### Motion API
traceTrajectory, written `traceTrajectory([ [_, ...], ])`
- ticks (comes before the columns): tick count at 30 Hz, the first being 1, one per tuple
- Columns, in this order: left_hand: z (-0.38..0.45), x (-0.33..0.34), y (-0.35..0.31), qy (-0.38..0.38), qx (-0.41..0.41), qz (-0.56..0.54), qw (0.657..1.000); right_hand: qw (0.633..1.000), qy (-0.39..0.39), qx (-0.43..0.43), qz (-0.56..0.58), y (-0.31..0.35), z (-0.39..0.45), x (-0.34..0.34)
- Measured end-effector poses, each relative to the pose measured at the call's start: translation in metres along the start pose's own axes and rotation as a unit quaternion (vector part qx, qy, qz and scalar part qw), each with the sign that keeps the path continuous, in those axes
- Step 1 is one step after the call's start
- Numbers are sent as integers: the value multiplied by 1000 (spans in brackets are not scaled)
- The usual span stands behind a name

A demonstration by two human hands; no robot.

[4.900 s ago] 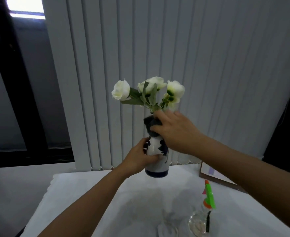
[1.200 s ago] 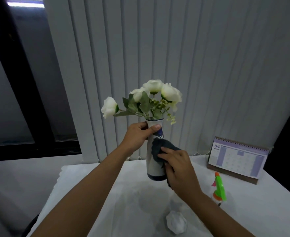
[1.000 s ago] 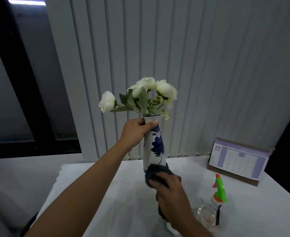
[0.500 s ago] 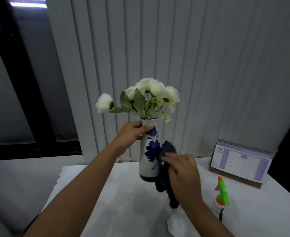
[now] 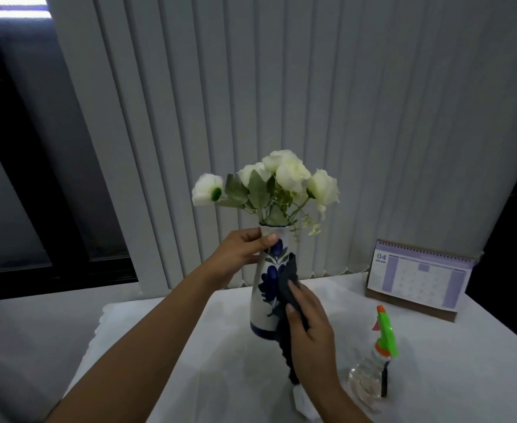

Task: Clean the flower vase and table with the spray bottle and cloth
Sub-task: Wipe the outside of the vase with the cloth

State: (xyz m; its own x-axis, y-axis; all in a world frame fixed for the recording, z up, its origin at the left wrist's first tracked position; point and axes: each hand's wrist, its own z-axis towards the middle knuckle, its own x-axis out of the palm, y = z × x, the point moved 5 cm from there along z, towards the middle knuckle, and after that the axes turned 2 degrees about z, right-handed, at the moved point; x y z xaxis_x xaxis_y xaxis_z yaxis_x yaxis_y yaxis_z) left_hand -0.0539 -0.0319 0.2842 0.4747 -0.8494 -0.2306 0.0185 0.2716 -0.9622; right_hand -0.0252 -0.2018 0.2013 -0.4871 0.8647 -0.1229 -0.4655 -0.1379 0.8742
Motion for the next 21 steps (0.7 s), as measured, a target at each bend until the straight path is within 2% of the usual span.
traceTrajectory([
  [3, -2, 6, -3, 6, 2, -9, 1000, 997, -36, -55, -43, 16, 19, -4],
  [9, -7, 14, -8, 19, 2, -22, 1000, 991, -67, -113, -24, 42, 58, -9],
  [12, -8, 13, -9, 17, -5, -31, 999, 991, -70, -113, -9, 39, 58, -9],
  [16, -10, 13, -6, 18, -12, -44, 999, 994, -82, -65, 40, 35, 61, -11],
  [21, -9, 11, -11, 23, 1, -35, 999, 982, -59, -168, -58, 51, 60, -11],
])
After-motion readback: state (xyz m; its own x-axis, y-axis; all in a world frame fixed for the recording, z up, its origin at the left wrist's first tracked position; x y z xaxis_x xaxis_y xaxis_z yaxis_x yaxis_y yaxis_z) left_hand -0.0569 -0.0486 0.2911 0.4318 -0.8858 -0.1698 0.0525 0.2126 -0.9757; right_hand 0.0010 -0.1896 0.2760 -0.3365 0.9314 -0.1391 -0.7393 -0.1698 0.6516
